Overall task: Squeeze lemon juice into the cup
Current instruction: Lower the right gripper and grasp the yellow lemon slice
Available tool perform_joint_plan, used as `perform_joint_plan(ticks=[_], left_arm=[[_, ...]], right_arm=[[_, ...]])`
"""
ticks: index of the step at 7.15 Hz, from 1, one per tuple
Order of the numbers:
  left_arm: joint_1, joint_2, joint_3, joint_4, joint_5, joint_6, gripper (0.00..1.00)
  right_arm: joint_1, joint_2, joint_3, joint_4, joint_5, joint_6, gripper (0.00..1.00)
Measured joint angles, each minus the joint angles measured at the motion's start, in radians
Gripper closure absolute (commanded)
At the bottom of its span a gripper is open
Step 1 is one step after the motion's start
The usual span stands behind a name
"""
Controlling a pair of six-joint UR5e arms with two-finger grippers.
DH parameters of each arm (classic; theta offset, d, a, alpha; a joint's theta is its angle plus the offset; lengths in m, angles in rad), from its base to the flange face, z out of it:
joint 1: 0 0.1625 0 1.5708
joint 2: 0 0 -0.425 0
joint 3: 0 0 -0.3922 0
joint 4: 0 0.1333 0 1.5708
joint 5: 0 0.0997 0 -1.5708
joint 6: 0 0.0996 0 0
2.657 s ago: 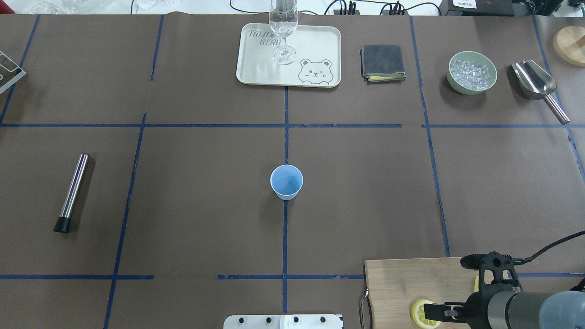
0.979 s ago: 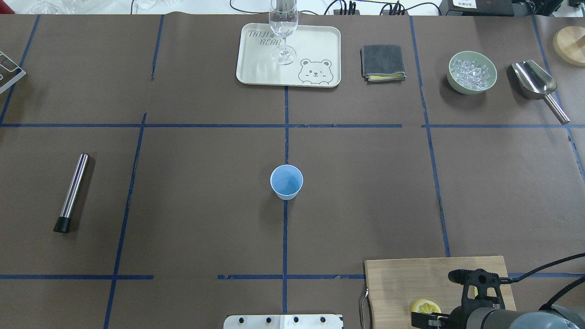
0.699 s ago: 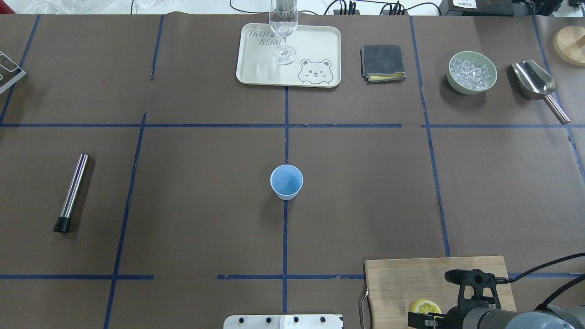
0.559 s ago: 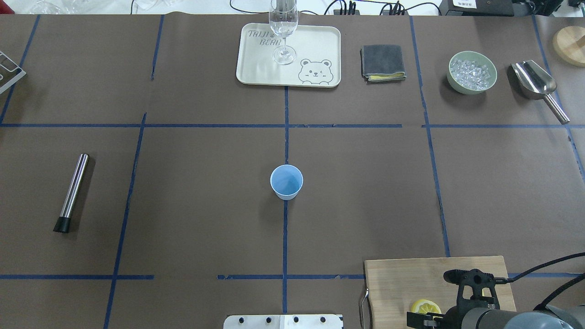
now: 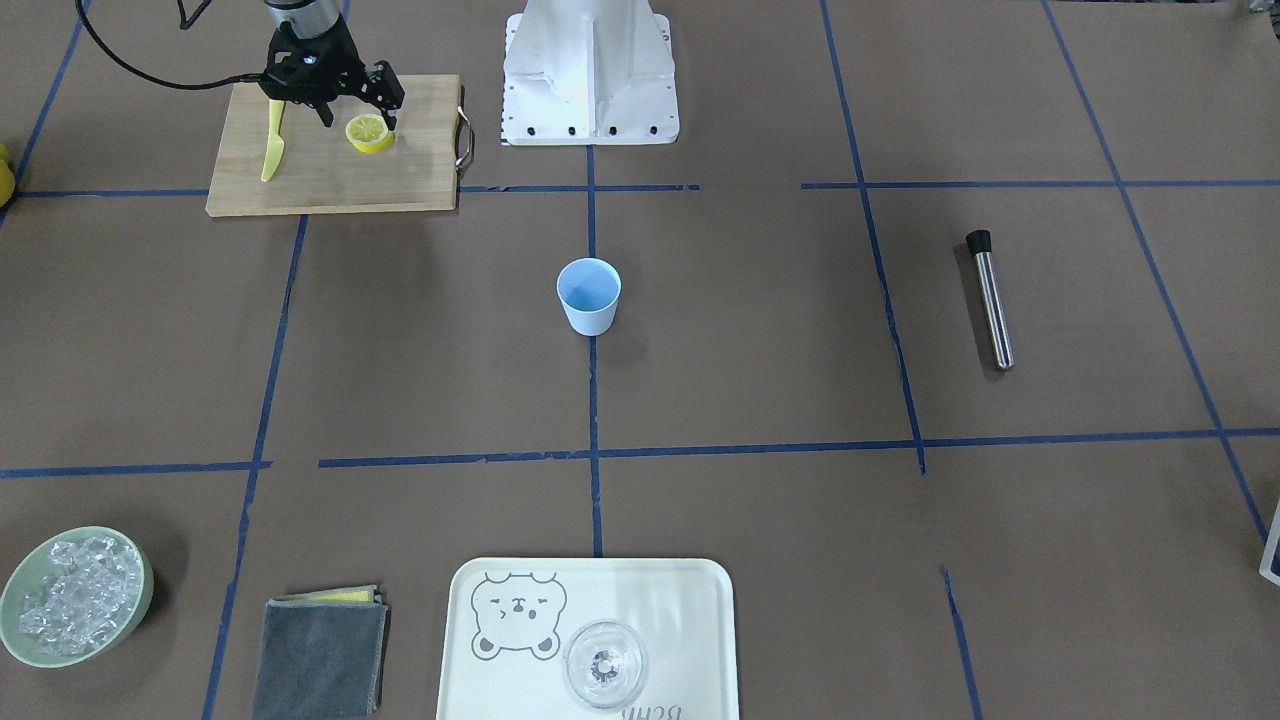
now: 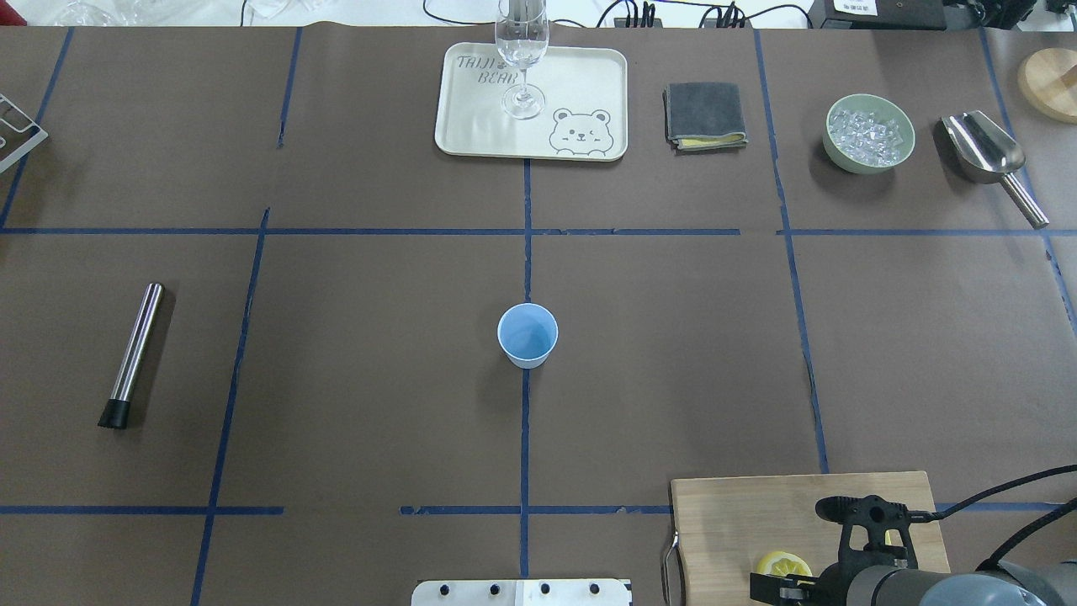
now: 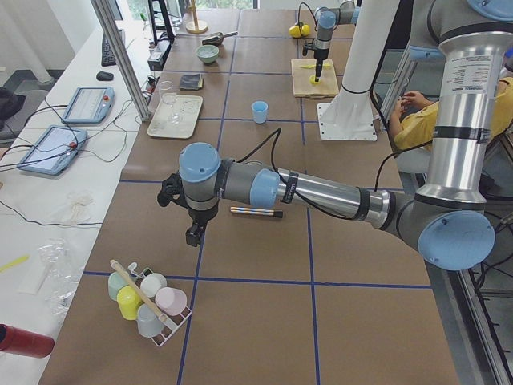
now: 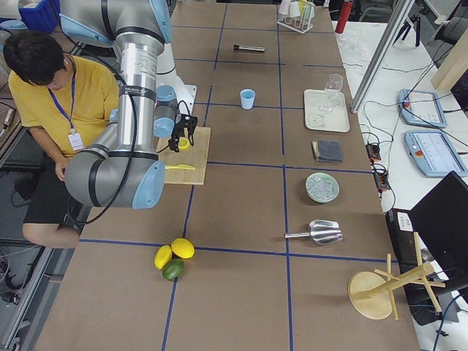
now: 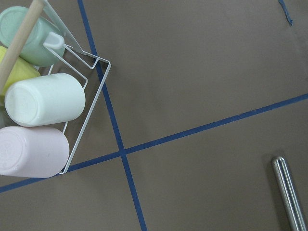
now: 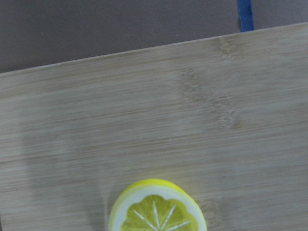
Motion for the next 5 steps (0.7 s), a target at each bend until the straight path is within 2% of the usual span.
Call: perform_joint_plan(ticks=[1,3,5], left_arm=[[0.0,0.014,-0.012,0.0,0.0,0.0,0.0],[0.0,0.026,-0.022,0.0,0.0,0.0,0.0],[0.0,0.027,-0.023,0.0,-0.001,0.0,0.0]], right_arm=[[0.001,0.01,-0.006,0.0,0.0,0.0,0.03],[0.004,0.016,-0.013,-0.001,0.0,0.0,0.16],[0.009,0.017,-0.013,0.0,0.0,0.0,0.41]])
